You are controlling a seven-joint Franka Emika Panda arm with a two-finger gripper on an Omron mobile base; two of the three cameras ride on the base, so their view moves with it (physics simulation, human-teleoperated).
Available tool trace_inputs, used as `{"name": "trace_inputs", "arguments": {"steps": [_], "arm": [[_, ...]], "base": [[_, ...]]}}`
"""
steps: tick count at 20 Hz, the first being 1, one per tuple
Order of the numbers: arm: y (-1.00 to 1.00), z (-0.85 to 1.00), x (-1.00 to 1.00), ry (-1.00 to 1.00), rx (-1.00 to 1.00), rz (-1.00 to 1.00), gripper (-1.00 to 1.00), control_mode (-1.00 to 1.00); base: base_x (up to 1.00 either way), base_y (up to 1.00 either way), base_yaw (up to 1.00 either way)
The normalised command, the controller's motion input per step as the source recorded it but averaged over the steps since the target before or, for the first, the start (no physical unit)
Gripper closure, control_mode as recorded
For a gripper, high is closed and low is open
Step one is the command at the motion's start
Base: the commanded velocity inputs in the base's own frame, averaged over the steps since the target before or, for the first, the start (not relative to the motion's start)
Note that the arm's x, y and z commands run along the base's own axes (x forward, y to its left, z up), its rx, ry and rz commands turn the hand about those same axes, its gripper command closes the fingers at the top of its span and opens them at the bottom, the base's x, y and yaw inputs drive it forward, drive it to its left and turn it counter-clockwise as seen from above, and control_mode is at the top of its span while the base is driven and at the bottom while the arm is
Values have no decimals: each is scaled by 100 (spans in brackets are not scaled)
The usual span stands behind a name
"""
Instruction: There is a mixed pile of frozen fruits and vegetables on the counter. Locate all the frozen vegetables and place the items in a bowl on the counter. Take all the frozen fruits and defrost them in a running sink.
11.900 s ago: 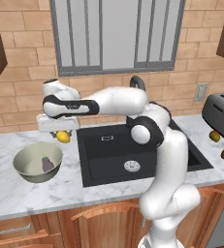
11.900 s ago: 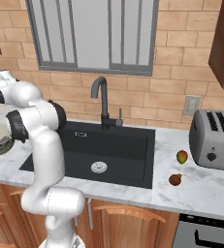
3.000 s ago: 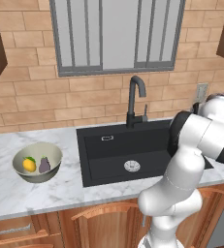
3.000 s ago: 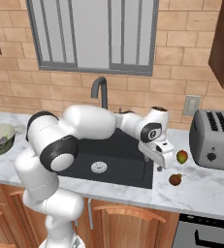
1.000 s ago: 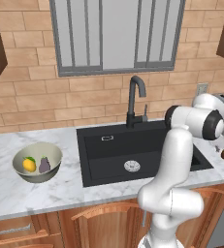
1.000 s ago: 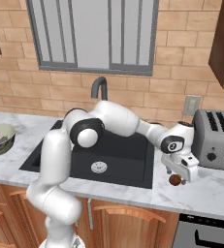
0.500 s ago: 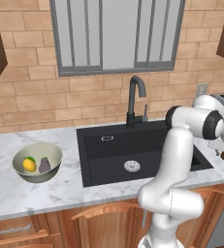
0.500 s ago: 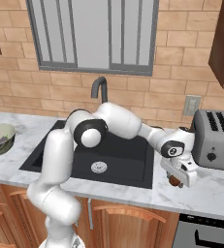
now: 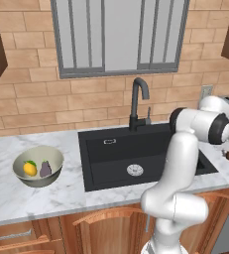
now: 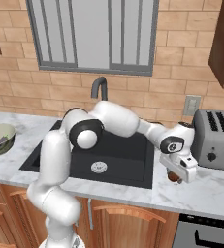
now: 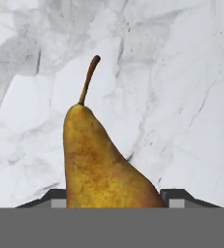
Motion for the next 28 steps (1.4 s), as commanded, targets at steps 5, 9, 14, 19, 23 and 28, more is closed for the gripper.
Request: {"name": "trace_inputs", "arguments": {"steps": [5,9,14,19,23,28], "arm": [[58,56,0,-16,-13,0,100,-100],[65,43,2,-15,-6,0,100,-100],[80,24,8,-14,-3,2,100,-100],[88,4,19,-6,-4,8,100,-100],[79,-11,46,2,-6,15,100,-100],[67,-17,48,6,-1,19,100,-100]], "base": [[0,0,0],[0,0,0],[0,0,0],[0,0,0],[0,0,0],[0,0,0]]}}
